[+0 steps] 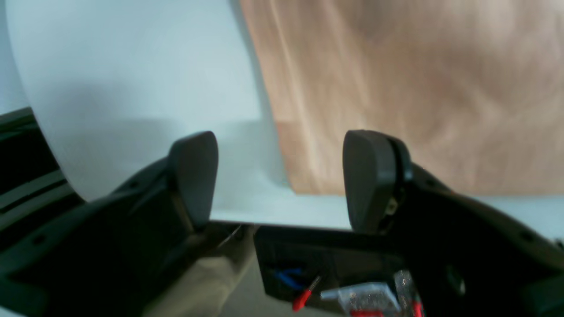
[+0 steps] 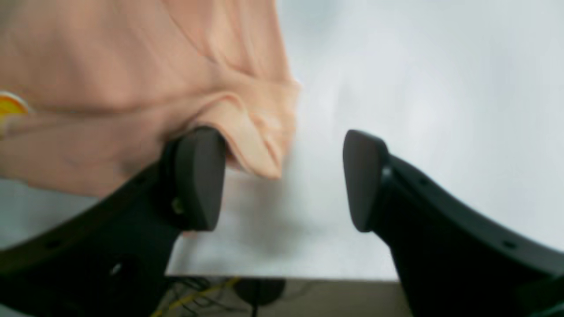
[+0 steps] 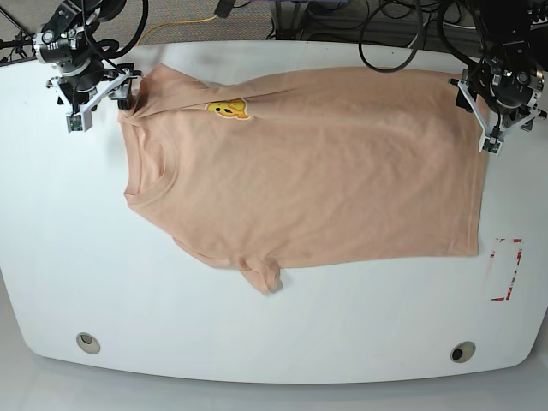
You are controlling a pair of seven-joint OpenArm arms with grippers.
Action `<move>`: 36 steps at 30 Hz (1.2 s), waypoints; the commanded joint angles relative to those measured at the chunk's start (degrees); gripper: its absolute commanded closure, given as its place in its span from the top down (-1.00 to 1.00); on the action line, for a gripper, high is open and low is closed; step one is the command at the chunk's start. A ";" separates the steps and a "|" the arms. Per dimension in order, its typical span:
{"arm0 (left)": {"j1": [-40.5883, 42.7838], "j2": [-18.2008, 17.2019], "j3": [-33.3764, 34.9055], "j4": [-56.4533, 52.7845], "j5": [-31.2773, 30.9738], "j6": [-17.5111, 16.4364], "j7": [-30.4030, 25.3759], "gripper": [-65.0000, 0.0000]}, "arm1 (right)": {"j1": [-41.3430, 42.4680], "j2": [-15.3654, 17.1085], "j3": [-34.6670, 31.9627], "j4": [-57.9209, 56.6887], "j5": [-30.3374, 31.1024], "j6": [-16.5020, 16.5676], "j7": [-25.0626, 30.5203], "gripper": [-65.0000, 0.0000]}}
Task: Fold the T-shirt properly
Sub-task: 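Regrasp the shirt hem corners with both grippers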
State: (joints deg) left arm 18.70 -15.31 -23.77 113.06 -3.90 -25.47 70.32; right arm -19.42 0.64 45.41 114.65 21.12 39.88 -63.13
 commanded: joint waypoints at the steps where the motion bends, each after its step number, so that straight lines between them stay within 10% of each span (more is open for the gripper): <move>1: -3.53 0.06 -0.63 1.10 0.52 0.46 -0.92 0.28 | 1.35 1.68 -0.35 1.00 4.06 0.12 1.46 0.24; 25: -24.72 0.23 -0.54 -3.74 0.96 0.64 -0.92 0.29 | 33.00 10.74 -6.33 -28.80 5.12 0.12 -0.73 0.23; 36: -29.82 0.23 -0.45 -10.24 0.87 0.64 -0.92 0.28 | 41.44 16.10 -17.23 -49.55 5.03 0.12 12.98 0.23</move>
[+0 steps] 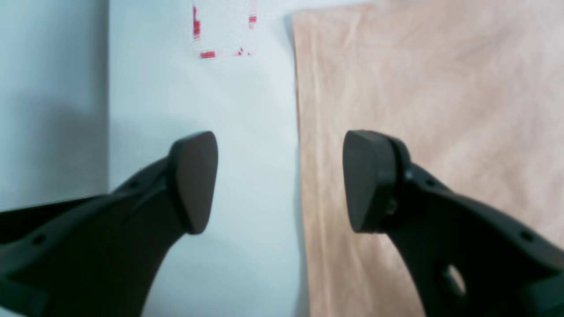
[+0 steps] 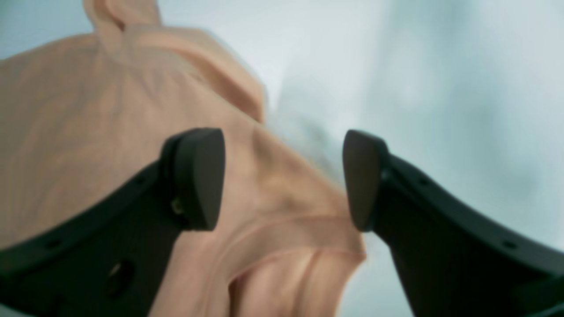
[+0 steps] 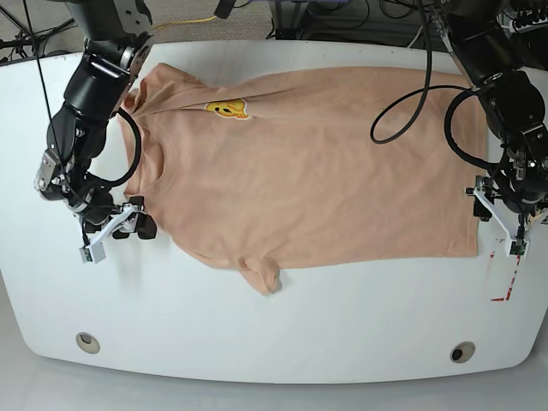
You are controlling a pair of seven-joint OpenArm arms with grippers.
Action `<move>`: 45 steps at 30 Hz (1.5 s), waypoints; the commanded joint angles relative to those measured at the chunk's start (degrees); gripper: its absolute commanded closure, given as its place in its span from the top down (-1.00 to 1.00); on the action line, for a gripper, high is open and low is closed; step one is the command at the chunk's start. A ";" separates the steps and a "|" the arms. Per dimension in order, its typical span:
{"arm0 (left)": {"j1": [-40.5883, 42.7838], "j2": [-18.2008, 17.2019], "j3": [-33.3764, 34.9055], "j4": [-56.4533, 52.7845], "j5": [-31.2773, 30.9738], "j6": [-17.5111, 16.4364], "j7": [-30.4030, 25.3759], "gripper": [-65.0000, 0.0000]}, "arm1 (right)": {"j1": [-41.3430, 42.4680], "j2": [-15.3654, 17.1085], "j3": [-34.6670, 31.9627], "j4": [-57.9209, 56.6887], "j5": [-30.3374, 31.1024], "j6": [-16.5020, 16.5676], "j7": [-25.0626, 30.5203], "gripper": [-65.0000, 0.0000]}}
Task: Fold the T-shirt properly
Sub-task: 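Regrasp the shirt hem corners with both grippers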
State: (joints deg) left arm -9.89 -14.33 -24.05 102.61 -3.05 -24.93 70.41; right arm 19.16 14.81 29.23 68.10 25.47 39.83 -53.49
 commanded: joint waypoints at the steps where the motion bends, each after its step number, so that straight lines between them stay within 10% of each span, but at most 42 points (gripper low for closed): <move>1: -1.32 -0.75 -0.08 0.12 0.02 0.09 -1.09 0.28 | 3.30 2.38 -1.50 -4.93 0.68 0.17 4.75 0.23; 14: 1.67 -0.75 0.01 -0.23 0.10 0.09 -9.80 0.29 | 7.61 7.13 -13.37 -25.50 0.68 0.17 21.19 0.23; 32: -1.23 -1.01 -0.25 -9.55 0.02 0.09 -10.24 0.29 | -1.71 2.55 -14.07 -7.92 0.77 0.17 12.57 -0.19; 41: -3.60 -1.01 -0.34 -17.64 0.10 0.62 -18.41 0.52 | -2.59 2.20 -14.16 -7.04 0.77 0.17 11.96 -0.20; 45: -4.57 -1.01 -0.08 -20.28 0.10 5.89 -23.77 0.61 | -2.59 2.11 -14.42 -7.04 0.68 0.17 11.96 -0.20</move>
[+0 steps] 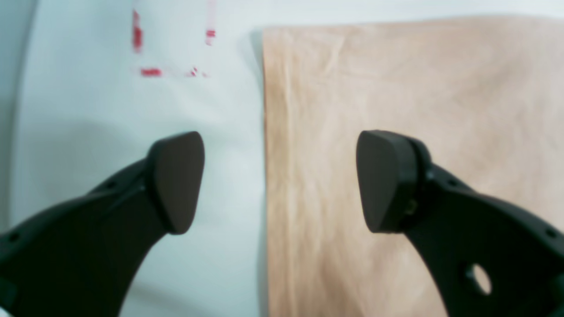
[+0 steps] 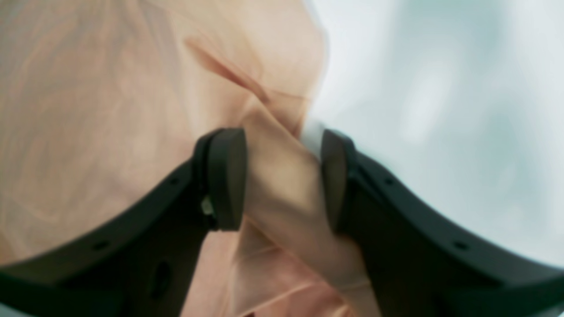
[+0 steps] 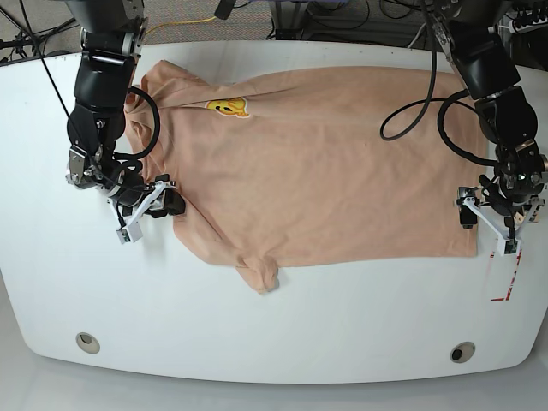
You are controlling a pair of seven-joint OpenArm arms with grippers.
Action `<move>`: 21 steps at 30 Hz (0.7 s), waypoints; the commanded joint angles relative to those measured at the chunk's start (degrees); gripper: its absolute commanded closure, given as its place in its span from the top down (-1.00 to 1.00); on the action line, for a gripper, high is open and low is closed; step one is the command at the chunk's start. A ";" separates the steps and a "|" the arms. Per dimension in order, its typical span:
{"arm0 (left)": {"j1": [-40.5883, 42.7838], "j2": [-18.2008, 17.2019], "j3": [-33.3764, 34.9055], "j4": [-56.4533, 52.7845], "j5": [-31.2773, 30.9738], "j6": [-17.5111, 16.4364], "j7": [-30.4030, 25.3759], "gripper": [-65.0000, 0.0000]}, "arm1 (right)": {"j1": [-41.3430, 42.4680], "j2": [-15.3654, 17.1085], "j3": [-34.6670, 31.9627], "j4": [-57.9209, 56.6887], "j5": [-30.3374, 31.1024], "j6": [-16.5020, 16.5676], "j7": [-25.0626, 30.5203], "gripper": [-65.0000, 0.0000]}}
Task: Fold the T-shirt properly
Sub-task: 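Regrasp the shirt hem corners with both grippers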
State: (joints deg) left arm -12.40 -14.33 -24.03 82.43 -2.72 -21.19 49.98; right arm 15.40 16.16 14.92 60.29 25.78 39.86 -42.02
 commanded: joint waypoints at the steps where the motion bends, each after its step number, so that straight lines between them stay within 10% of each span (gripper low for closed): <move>1: -2.15 -1.01 -0.10 -1.25 -0.22 3.83 -4.92 0.61 | 1.17 0.67 -0.10 0.76 0.37 0.14 0.48 -0.20; 9: -4.34 -1.01 -0.19 -8.63 -0.22 5.94 -10.99 0.61 | 1.88 -2.05 0.07 0.67 -5.34 0.14 0.66 -0.26; 15: -5.05 -1.01 -0.19 -12.76 -0.22 6.03 -14.50 0.61 | 3.37 -4.69 0.34 0.76 -11.23 0.14 0.75 -0.94; 21: -7.33 -1.10 -0.28 -17.51 -0.22 9.10 -16.09 0.62 | 3.37 -4.69 0.34 0.94 -11.14 0.14 0.75 -1.00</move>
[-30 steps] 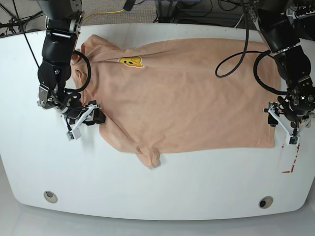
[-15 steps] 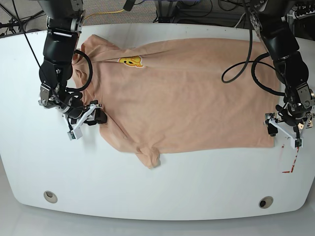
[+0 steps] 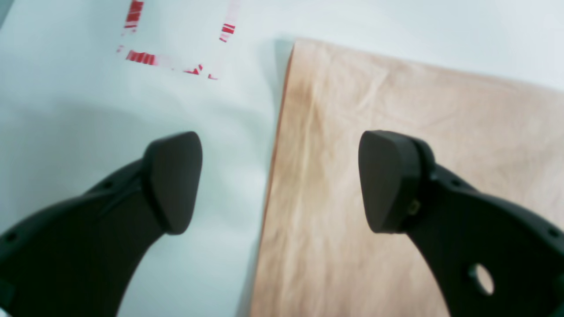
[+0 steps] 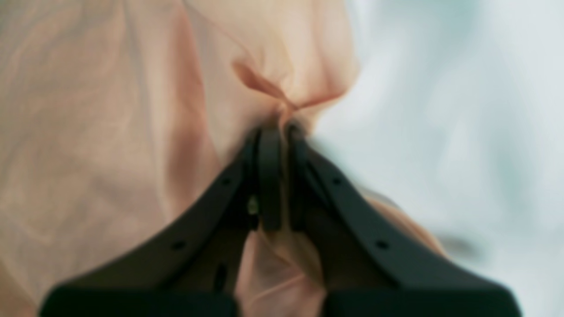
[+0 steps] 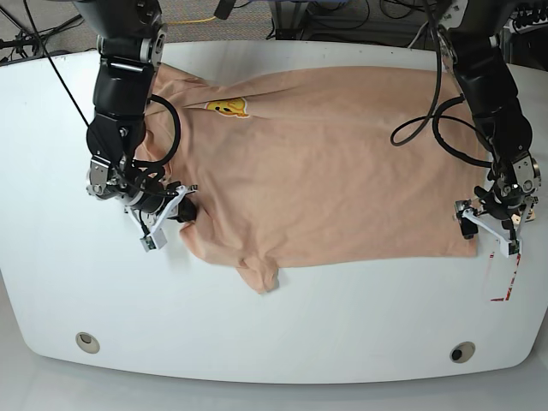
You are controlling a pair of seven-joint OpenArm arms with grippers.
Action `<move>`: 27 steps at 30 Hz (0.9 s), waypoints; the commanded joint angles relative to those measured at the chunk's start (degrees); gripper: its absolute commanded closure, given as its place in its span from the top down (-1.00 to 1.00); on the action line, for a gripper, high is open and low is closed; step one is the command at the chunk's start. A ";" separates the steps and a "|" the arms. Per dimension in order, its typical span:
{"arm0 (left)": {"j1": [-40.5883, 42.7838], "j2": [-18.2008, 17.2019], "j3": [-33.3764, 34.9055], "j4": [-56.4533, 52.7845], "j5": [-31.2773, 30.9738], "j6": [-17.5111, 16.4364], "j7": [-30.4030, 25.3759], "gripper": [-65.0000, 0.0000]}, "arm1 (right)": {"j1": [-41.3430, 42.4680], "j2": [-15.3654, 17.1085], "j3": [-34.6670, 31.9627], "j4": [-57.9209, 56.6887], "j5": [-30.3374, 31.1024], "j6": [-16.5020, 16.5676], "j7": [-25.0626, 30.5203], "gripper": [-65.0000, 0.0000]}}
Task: Fold the T-shirt properly
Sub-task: 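Regrasp the shirt hem corners with both grippers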
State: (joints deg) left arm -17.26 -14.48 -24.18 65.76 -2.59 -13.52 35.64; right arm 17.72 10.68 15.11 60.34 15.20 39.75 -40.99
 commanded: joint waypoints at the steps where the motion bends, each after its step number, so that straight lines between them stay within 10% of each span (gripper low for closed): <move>1: -3.10 -0.95 -0.12 -2.06 -0.36 2.57 -2.01 0.62 | 1.05 0.80 0.14 0.98 -0.56 0.25 -0.28 -1.00; 7: -5.29 -1.92 0.14 -8.48 -0.36 6.18 -5.00 0.98 | 1.05 1.15 0.05 2.21 -0.56 0.25 -0.37 -1.00; 27: -11.80 -0.77 6.03 -25.10 -0.71 6.00 -11.77 0.99 | -0.44 0.97 0.14 7.31 -0.56 0.25 -0.72 -1.00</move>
State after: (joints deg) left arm -27.94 -15.70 -18.28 40.32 -2.63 -7.22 22.98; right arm 16.01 11.07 15.00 65.98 13.45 39.86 -42.68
